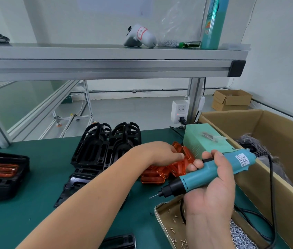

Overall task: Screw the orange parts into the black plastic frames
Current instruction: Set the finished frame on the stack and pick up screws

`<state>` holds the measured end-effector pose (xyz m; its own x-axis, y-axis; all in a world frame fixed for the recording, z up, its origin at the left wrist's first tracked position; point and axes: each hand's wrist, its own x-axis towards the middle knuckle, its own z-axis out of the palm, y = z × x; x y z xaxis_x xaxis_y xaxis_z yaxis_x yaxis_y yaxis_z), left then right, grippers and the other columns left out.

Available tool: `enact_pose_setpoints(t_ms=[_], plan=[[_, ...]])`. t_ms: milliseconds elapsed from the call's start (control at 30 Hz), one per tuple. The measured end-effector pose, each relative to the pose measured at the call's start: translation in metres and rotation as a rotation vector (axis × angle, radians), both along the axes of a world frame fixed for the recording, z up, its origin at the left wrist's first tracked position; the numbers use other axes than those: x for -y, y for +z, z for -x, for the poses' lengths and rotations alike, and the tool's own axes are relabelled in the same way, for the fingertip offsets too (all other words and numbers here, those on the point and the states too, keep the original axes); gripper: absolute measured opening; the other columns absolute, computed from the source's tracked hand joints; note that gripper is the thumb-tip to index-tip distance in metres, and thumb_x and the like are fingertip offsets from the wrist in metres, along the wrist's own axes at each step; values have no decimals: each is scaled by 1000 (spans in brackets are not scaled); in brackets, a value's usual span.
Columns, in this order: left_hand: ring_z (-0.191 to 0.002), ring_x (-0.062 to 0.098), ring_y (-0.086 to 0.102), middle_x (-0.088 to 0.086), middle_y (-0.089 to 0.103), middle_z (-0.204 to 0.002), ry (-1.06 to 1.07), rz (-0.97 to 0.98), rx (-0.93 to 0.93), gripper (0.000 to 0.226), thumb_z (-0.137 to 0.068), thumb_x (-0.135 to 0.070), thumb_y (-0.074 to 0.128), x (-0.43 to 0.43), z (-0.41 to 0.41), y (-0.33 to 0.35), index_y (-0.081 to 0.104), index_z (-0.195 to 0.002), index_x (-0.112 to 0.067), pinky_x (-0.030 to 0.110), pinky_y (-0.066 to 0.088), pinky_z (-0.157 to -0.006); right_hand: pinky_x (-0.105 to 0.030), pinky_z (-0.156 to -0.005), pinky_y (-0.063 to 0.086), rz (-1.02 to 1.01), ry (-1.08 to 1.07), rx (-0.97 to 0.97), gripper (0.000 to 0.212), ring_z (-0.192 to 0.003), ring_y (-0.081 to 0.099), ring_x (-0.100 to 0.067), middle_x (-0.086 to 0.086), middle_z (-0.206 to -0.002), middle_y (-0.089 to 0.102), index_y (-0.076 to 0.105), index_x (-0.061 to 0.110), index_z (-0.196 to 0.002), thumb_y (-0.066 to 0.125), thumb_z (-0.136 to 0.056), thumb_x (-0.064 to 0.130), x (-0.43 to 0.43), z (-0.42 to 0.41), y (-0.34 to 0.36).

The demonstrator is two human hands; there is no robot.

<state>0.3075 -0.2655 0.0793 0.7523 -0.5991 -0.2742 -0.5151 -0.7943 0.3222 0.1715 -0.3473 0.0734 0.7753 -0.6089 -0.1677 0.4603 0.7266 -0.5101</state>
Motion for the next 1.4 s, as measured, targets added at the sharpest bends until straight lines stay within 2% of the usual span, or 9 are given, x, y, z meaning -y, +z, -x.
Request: enact_pose_setpoints(t_ms=[67, 200, 367, 567, 733, 867, 1000, 1200, 1400], plan=[[-139, 28, 49, 7, 54, -153, -5, 21, 5, 55, -108, -53, 37, 1, 6, 1, 51, -152, -22, 38, 38, -112, -20, -48, 47, -7, -1, -9, 52, -47, 54, -10, 4, -64, 65, 75, 24, -54, 61, -104, 24, 0, 1, 0], [-128, 25, 57, 4, 63, -140, 42, 153, 20, 45, -102, -43, 53, 0, 12, 2, 60, -143, -25, 36, 46, -106, -25, -50, 47, -19, -13, -17, 18, -51, 54, -12, 2, -76, 67, 67, 19, -85, 64, -103, 21, -1, 1, -1], [-118, 15, 63, -4, 70, -130, 141, 371, -52, 35, -96, -35, 68, -7, 11, -1, 73, -129, -29, 33, 48, -105, -26, -52, 48, 0, -32, -23, 10, -53, 54, -12, 2, -78, 67, 65, 18, -91, 66, -101, 20, -2, 2, -2], [-109, 14, 67, -4, 75, -118, 208, 571, 32, 28, -104, -36, 58, -17, 12, -2, 77, -122, -25, 34, 51, -100, -26, -57, 47, 1, -11, -8, 41, -54, 55, -11, 4, -71, 66, 77, 24, -60, 68, -100, 24, -4, 6, 0], [-101, 9, 67, -9, 76, -107, 261, 728, 117, 26, -105, -41, 57, -32, 25, 7, 76, -119, -30, 32, 53, -94, -25, -54, 50, 14, -19, -13, 5, -56, 55, -11, 3, -80, 68, 67, 19, -95, 68, -99, 22, -4, 5, -2], [-78, 5, 68, -11, 74, -87, 335, 828, 167, 25, -105, -47, 54, -59, 49, 18, 76, -105, -35, 30, 57, -75, -26, -58, 49, 30, -35, -12, 7, -59, 56, -11, 3, -82, 69, 64, 19, -104, 69, -99, 21, -7, 4, -4], [-62, 13, 67, 3, 74, -86, 430, 991, -73, 28, -107, -41, 52, -97, 86, 18, 77, -98, -32, 29, 59, -58, -28, -67, 50, 53, -15, 7, 18, -65, 58, -12, 2, -87, 68, 64, 17, -111, 73, -97, 24, -9, 9, -7], [-90, 14, 72, 2, 77, -100, 410, 1039, -486, 35, -97, -13, 55, -153, 154, -3, 79, -116, -31, 29, 60, -81, -30, -70, 50, 81, 27, 39, 19, -69, 58, -13, 0, -89, 67, 63, 18, -113, 73, -97, 23, -15, 13, -6], [-96, 12, 73, 0, 77, -103, 434, 991, -504, 43, -89, -11, 61, -189, 197, -22, 76, -122, -35, 29, 60, -87, -29, -67, 51, 125, 59, 63, 16, -68, 58, -14, 0, -89, 67, 64, 19, -111, 72, -97, 23, -25, 17, -5]])
